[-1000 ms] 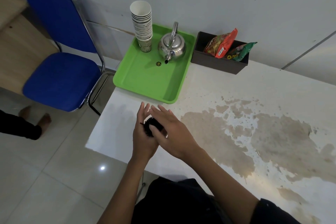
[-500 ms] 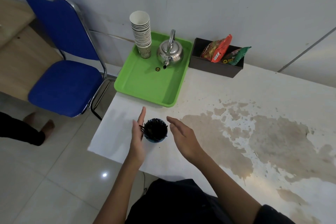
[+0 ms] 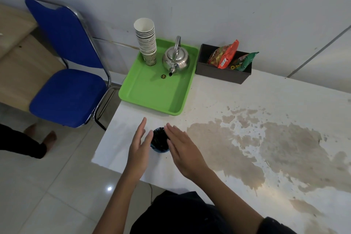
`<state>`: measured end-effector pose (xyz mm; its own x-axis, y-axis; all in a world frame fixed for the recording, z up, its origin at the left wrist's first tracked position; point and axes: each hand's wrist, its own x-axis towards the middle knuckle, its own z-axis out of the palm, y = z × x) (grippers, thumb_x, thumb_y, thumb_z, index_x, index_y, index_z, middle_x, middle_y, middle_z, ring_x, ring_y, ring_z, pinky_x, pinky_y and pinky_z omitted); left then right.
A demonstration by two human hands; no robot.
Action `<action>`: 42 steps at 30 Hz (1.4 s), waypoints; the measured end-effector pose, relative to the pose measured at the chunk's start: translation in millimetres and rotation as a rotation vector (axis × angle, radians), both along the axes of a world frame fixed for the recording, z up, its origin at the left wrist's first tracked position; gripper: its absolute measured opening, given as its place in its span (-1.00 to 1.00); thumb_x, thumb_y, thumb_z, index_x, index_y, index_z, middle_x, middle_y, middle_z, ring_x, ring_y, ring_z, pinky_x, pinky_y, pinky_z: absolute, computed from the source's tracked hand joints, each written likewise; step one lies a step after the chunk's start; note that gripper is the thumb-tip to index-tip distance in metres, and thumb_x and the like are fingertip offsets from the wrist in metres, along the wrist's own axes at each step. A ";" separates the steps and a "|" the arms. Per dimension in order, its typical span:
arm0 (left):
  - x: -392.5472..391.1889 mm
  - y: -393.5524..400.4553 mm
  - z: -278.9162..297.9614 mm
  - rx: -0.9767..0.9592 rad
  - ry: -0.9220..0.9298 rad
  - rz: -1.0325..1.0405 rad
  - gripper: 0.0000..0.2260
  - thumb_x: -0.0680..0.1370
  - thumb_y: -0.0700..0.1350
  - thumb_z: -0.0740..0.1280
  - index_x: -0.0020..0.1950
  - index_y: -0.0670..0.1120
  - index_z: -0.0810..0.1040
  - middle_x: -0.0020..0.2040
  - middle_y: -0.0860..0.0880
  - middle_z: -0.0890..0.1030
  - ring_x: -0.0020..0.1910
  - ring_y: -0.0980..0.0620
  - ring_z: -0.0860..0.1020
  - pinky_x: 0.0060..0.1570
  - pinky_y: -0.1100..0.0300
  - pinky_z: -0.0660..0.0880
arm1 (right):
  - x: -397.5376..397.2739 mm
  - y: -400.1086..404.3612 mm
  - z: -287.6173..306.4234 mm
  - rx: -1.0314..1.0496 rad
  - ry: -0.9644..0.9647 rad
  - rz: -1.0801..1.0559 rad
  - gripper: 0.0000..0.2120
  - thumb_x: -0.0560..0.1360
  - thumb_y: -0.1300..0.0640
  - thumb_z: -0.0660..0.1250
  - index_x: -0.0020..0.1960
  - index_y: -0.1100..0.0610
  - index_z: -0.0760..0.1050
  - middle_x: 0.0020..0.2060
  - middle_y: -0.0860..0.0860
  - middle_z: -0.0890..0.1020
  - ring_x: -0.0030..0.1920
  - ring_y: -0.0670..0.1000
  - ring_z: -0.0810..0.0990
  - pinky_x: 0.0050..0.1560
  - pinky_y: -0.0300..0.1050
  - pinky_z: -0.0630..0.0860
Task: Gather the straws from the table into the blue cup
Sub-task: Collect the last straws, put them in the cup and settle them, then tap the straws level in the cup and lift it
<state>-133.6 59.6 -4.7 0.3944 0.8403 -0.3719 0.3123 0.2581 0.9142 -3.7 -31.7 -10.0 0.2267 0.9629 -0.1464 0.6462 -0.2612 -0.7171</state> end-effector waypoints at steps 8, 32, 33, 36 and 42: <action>-18.7 -7.5 -2.4 0.606 0.202 -0.242 -0.55 0.68 -0.05 0.10 0.59 0.01 0.23 0.58 0.11 0.25 0.57 0.14 0.18 0.51 0.16 0.19 | 4.8 4.2 1.2 0.132 -0.196 0.024 -0.55 0.67 0.07 -0.02 0.55 0.05 0.12 0.54 -0.11 0.14 0.56 -0.13 0.00 0.55 -0.11 -0.06; -19.9 -15.3 -24.7 0.438 0.181 -0.207 -0.46 0.65 -0.01 0.16 0.62 0.05 0.11 0.58 0.20 0.21 0.56 0.23 0.17 0.51 0.12 0.20 | 4.8 5.0 -10.3 0.162 -0.347 0.117 -0.56 0.66 0.10 0.02 0.52 0.14 0.18 0.53 0.01 0.22 0.56 -0.01 0.08 0.54 -0.05 0.03; -22.8 -15.4 -24.8 0.414 0.168 -0.210 -0.42 0.62 -0.02 0.22 0.62 0.05 0.11 0.58 0.22 0.21 0.55 0.25 0.17 0.50 0.13 0.21 | 3.9 4.8 -9.8 0.169 -0.366 0.126 -0.56 0.67 0.07 0.01 0.52 0.14 0.18 0.53 0.00 0.22 0.56 -0.01 0.09 0.54 -0.05 0.04; -31.2 -15.6 -29.1 0.358 0.166 -0.239 -0.27 0.53 -0.07 0.41 0.61 0.07 0.11 0.56 0.22 0.23 0.53 0.25 0.21 0.47 0.13 0.26 | 2.0 6.7 -12.4 0.184 -0.438 0.193 -0.54 0.66 0.01 0.05 0.52 0.13 0.20 0.52 0.00 0.24 0.55 0.02 0.13 0.53 -0.01 0.12; -33.5 -15.9 -34.8 0.372 0.266 -0.295 -0.08 0.33 0.18 0.54 0.58 0.09 0.16 0.52 0.22 0.32 0.47 0.24 0.33 0.36 0.25 0.38 | -1.0 10.7 -19.4 0.150 -0.551 0.313 -0.42 0.54 0.20 0.24 0.52 0.15 0.16 0.52 0.04 0.26 0.54 0.10 0.14 0.52 0.03 0.10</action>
